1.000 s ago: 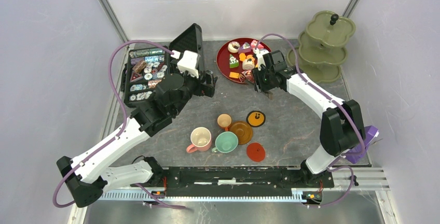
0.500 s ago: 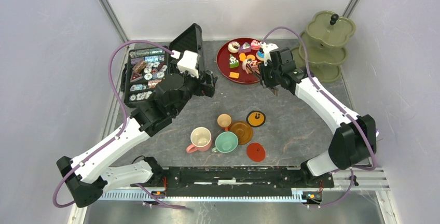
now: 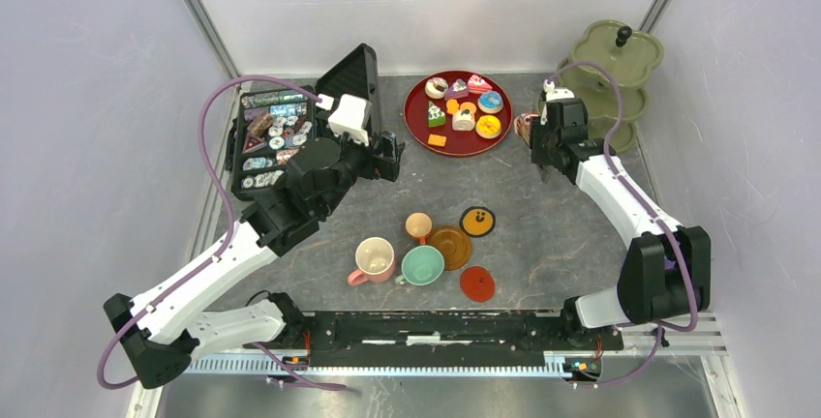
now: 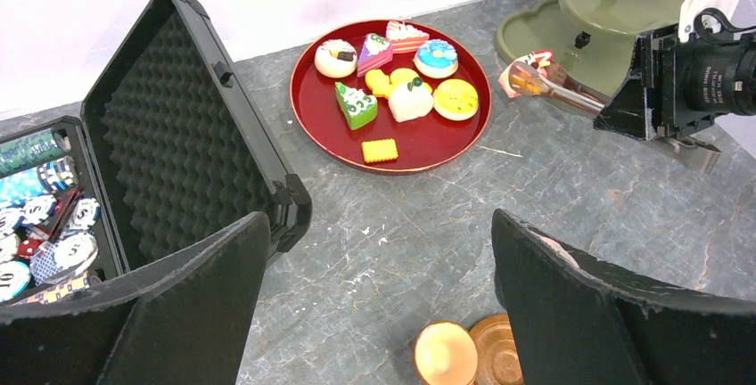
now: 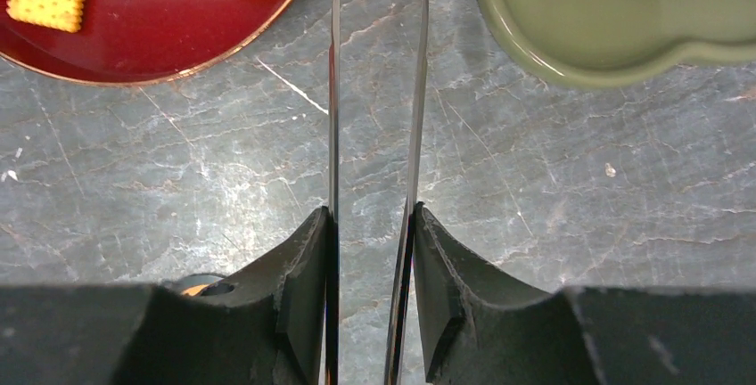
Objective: Serve the afternoon tea
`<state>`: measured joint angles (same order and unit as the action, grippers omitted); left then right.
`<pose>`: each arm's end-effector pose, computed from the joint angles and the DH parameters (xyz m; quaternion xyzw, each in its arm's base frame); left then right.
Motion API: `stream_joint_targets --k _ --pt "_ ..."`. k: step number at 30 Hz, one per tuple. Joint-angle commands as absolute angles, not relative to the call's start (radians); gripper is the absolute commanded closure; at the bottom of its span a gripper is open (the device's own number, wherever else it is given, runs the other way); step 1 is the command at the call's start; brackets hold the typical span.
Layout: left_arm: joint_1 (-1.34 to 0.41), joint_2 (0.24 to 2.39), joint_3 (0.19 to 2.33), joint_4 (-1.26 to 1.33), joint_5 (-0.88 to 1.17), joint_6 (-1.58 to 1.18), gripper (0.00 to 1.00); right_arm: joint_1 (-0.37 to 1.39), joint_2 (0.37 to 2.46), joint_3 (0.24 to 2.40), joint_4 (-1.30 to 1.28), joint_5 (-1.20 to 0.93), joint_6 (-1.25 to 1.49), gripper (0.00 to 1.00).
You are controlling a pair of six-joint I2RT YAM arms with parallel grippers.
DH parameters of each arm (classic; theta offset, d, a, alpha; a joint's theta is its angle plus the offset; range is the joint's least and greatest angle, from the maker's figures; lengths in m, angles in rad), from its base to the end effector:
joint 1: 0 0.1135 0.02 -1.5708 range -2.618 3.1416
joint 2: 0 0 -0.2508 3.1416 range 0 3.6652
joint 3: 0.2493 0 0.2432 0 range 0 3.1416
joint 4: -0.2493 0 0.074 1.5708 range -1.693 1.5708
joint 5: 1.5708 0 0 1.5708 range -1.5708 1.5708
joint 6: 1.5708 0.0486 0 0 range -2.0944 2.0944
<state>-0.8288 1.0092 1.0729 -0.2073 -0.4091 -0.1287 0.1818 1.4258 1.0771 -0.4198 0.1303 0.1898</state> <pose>0.1732 -0.1603 0.3837 0.1290 0.7410 -0.1589 0.6396 0.3096 0.0505 0.2526 0.0291 0.9186 0.0131 0.3940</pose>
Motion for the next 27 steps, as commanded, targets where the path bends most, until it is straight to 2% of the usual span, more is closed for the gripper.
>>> stream_joint_targets --k 1,15,27 --pt "-0.831 0.992 1.075 -0.170 -0.408 -0.121 0.00 0.175 1.421 1.054 -0.264 0.167 0.254 0.65" --pt "-0.831 0.985 1.077 -0.171 -0.397 -0.131 0.00 0.137 1.408 0.817 0.142 0.303 0.373 0.65" --pt "-0.831 0.975 1.076 -0.173 -0.376 -0.147 0.00 0.114 1.526 0.869 0.211 0.379 0.390 0.65"
